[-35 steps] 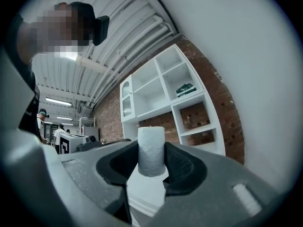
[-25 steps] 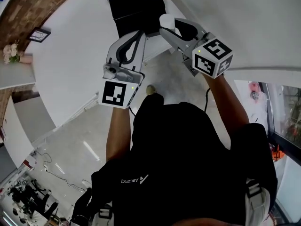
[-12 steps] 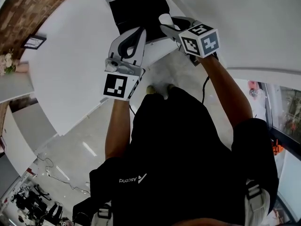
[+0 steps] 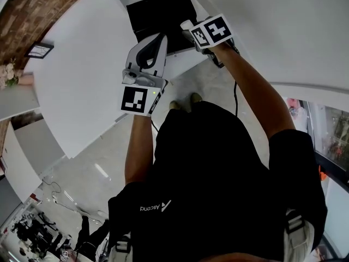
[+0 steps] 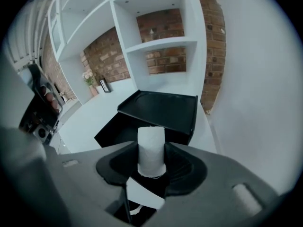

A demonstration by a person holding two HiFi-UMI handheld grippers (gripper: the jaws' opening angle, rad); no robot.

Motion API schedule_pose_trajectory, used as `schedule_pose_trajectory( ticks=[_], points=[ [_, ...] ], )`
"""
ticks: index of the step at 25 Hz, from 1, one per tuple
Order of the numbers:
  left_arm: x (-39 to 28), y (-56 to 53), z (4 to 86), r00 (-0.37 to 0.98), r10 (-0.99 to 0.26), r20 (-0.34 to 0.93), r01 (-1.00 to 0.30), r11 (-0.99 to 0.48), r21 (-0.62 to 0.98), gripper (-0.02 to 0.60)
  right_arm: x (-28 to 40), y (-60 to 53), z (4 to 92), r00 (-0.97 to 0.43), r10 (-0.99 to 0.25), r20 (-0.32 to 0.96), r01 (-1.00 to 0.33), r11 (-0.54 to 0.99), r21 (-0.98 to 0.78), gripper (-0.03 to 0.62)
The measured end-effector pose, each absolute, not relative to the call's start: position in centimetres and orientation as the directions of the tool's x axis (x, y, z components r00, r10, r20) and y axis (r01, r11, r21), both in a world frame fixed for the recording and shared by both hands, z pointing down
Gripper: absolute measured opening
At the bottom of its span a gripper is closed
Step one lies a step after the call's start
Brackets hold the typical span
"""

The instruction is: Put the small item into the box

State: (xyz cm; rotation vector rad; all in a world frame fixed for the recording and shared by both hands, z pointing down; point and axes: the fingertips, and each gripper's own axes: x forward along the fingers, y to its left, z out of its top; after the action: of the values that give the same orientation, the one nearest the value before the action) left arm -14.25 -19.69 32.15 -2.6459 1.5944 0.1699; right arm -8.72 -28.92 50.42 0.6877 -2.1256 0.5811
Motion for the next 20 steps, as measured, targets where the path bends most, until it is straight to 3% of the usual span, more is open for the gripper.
schedule_pose_trajectory(
  ticks=[20],
  points=[
    [-16.9, -19.6, 33.4, 0.448, -0.886, -0.119, -0.888, -0.457, 0.057, -0.002, -10.1, -30.2, 56.9, -0.250, -0.171, 0.953, -0.635, 0.772, -0.028, 0.170]
  ],
)
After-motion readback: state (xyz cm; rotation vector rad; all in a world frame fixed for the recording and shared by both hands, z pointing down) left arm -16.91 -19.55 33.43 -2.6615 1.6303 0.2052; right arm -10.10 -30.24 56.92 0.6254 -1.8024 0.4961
